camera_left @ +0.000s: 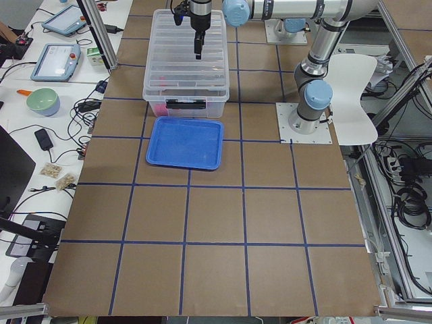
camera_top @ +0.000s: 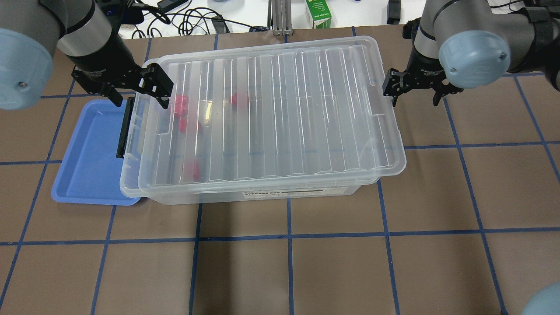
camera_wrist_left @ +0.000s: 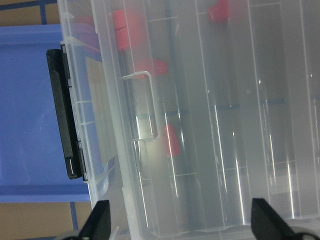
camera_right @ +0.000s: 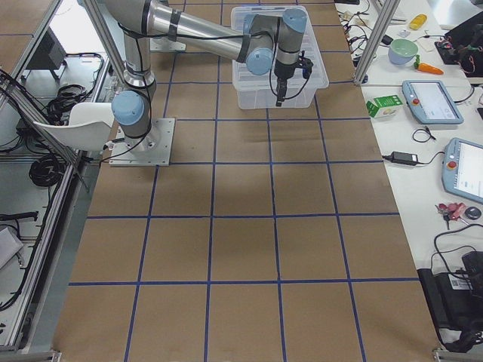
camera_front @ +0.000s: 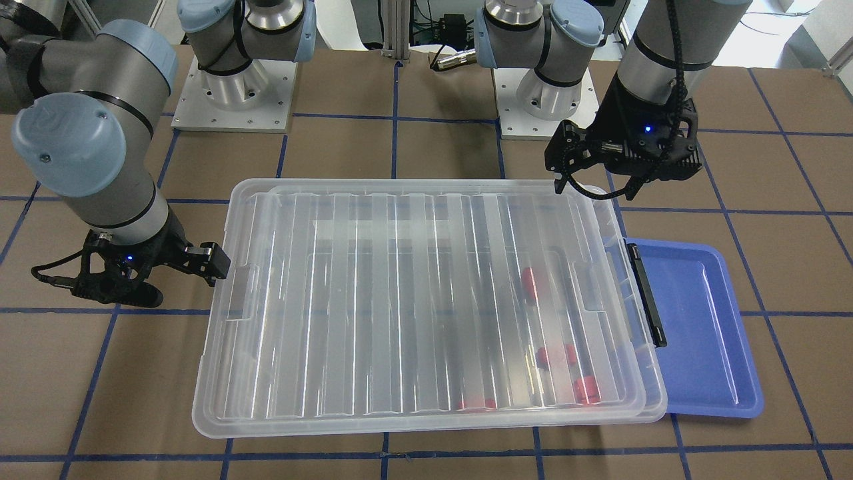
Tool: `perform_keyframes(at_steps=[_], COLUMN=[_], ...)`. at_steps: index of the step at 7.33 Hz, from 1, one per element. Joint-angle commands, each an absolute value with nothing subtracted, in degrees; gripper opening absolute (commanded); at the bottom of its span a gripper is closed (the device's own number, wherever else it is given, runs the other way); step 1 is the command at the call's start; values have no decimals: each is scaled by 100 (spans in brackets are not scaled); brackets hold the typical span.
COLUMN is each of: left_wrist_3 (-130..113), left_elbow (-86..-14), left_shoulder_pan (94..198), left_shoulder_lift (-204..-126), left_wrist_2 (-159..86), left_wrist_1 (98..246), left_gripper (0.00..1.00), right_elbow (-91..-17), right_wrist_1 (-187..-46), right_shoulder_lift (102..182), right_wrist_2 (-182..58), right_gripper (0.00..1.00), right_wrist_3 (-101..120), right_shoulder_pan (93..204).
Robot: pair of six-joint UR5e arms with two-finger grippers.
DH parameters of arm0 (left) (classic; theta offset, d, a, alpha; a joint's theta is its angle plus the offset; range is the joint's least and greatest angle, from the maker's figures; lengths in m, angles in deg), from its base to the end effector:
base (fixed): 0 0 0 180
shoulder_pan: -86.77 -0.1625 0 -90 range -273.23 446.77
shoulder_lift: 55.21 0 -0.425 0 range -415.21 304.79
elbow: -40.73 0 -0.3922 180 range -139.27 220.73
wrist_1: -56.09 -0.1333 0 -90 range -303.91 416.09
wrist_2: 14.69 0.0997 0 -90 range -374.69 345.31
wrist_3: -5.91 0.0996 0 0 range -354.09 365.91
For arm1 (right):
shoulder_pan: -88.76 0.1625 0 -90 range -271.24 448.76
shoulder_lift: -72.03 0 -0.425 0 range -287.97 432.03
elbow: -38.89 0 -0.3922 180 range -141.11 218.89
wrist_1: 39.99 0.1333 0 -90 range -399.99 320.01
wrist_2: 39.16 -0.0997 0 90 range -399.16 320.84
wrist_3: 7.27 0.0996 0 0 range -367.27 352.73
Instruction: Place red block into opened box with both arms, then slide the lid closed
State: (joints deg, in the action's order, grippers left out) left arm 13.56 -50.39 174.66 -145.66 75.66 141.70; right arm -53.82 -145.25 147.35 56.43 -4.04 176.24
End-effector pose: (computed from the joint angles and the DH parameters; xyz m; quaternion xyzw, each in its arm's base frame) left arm -0.1142 -0.5044 0.4822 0.0482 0.9985 -0.0243 0.0051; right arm 0.0981 -0.5828 0.3536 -0.0492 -0.9974 -0.0183 0.0489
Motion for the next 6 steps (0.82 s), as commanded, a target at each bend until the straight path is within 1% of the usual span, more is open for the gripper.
perform_keyframes(at_steps=[1, 4, 6], left_wrist_3=[1356, 1356, 1356], left_elbow=[-5033, -5033, -5033], left_shoulder_pan=[17466, 17466, 17466], left_shoulder_lift=[-14565, -14565, -14556], left_wrist_2=[7567, 7567, 7567], left_wrist_1=[14169, 14169, 14178], left_gripper=[100, 100, 100], right_elbow=[-5287, -5286, -5391], right_wrist_1=[-14528, -14511, -14187], right_shoulder_lift=[14788, 15367, 15911], right_wrist_2=[5646, 5297, 5260], right_gripper=[100, 100, 100], right_wrist_3=[-402, -411, -411], right_shoulder_pan=[17630, 17594, 17621])
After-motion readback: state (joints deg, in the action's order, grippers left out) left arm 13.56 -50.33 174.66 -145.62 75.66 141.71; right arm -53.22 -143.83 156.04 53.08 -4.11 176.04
